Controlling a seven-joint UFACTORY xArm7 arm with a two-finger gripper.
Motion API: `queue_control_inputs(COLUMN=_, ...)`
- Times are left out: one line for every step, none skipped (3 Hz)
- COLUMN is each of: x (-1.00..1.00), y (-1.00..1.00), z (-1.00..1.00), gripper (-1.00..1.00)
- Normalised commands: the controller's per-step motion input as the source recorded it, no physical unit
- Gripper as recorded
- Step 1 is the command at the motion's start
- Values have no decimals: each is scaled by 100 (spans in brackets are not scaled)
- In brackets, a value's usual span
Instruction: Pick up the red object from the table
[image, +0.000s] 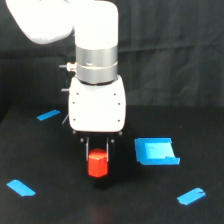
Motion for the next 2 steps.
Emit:
queue_control_inputs(x=17, y=5, z=97, gripper=-99)
queue_control_inputs(x=5, y=18, z=98, gripper=-99)
